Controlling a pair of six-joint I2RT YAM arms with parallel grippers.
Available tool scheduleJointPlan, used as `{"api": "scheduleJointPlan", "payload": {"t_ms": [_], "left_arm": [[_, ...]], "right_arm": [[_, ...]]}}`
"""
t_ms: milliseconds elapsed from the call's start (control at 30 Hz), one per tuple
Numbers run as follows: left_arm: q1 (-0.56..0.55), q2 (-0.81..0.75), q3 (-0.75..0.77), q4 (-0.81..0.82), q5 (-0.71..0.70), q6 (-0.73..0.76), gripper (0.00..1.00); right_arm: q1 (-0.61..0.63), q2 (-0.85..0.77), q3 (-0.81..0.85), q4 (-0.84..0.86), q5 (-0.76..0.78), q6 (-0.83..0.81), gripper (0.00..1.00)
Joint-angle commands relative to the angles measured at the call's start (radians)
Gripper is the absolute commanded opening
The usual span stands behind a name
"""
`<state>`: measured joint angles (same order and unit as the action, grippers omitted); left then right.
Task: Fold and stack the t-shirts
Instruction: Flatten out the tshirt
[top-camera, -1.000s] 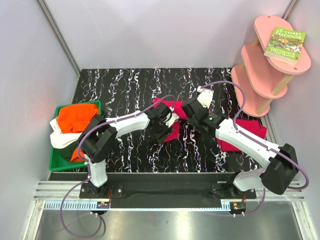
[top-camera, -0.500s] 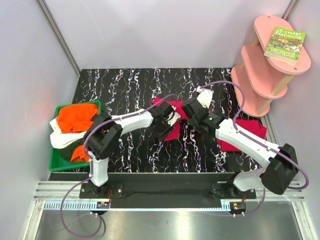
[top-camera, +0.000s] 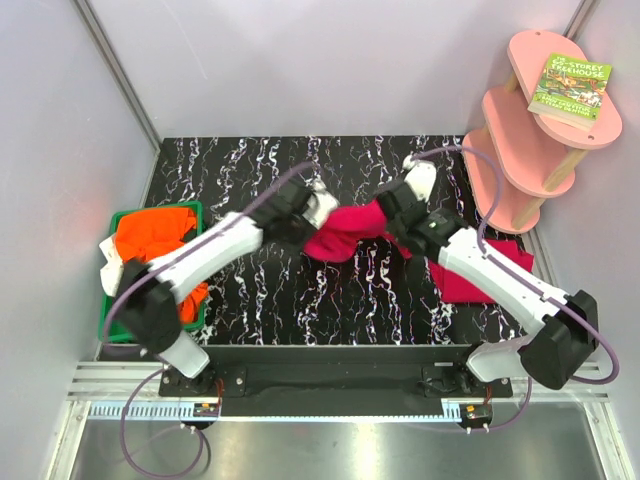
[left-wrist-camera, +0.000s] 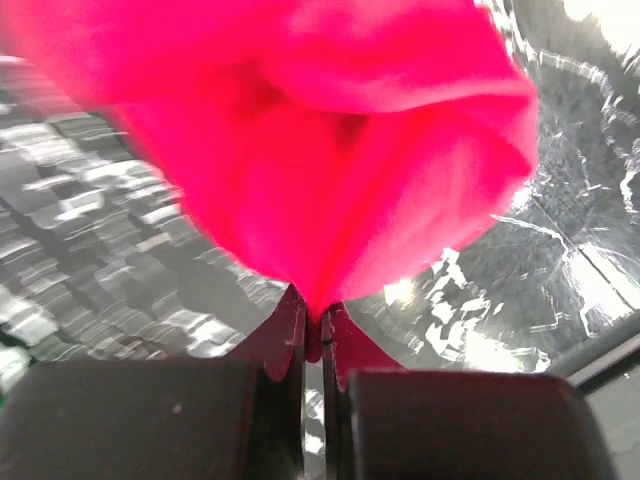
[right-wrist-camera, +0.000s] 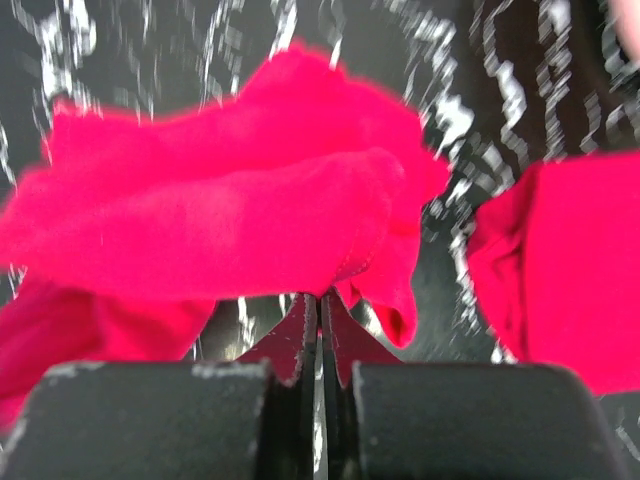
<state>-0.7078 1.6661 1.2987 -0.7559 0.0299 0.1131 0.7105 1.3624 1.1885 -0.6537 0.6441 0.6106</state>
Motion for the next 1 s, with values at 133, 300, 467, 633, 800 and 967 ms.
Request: {"api": "scheduleJointPlan", "payload": {"t_ms": [133, 300, 467, 633, 800, 967], "left_arm": [[0.269, -0.354, 0.152, -0.112, -0.097, 0.06, 0.0], [0.47, -0.388, 0.301, -0.112, -0.085, 0.042, 0.0], [0.609, -0.353, 0.402, -0.109, -0.088, 0.028, 0.0], [0.702, -0.301, 0.453, -0.108, -0.078, 0.013, 0.0], [0.735, -0.267, 0.394, -0.105, -0.047, 0.013, 0.0], [0.734, -0.224, 0.309, -0.086, -0.007, -0.003, 0.0]], "right_arm": [[-0.155, -0.016, 0.193, 0.054, 0.039, -0.172, 0.0], [-0.209, 0.004, 0.336, 0.088, 0.065, -0.274, 0.0], [-0.261, 0.006, 0.453, 0.1, 0.065, -0.331, 0.0], [-0.289, -0.023, 0.438, 0.101, 0.045, -0.35, 0.0], [-0.292, -0.063, 0.32, 0.101, 0.02, -0.31, 0.0], [-0.292, -0.072, 0.203, 0.103, -0.011, -0.261, 0.0]]}}
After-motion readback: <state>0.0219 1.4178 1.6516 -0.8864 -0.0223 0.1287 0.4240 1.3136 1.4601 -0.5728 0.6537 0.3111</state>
